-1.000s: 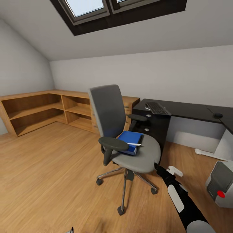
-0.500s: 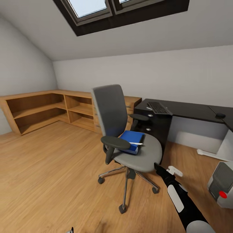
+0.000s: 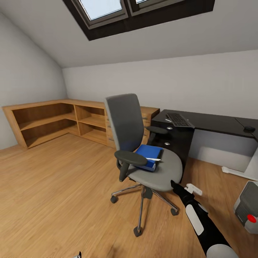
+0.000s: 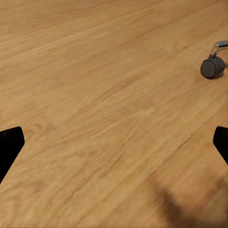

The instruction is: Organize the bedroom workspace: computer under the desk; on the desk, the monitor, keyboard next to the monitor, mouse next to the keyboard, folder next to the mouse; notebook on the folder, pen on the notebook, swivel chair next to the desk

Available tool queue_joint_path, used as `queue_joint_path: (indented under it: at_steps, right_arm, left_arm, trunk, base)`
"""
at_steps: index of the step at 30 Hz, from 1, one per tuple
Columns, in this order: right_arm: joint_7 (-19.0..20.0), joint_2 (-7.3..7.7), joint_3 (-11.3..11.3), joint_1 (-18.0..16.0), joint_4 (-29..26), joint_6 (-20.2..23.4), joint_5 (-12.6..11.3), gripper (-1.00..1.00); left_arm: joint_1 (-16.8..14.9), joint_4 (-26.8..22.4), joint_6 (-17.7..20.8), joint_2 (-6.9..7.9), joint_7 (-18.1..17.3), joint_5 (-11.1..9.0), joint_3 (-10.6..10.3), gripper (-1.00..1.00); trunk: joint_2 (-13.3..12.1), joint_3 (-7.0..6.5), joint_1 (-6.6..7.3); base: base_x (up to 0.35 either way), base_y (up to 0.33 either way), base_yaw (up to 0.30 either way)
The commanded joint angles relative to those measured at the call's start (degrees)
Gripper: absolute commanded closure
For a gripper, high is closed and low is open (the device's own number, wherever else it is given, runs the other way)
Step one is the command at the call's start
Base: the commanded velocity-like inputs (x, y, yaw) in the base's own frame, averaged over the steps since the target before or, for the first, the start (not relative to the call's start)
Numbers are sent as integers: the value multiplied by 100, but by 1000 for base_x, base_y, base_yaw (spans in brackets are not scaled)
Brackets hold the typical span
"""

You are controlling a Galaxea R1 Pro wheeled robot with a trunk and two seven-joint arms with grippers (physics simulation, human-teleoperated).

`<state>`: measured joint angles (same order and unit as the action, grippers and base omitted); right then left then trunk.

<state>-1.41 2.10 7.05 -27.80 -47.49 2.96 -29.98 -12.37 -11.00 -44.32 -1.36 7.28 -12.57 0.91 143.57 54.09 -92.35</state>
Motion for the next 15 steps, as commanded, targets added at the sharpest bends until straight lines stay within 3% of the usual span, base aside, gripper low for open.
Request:
queue_joint_path:
  at_steps: [1, 15]
  right_arm:
    - [-17, 1, -2, 1, -5, 30, -52, -100]
    - [-9, 1, -9, 3, -14, 15, -52, -100]
  left_arm:
    - [-3, 2, -15, -3, 10, 0, 6, -100]
    - [-4, 2, -15, 3, 10, 0, 6, -100]
  trunk:
    - [2, 6, 1]
    - [2, 14, 1]
  base:
    - [0, 0, 3]
    - [93, 51, 10]
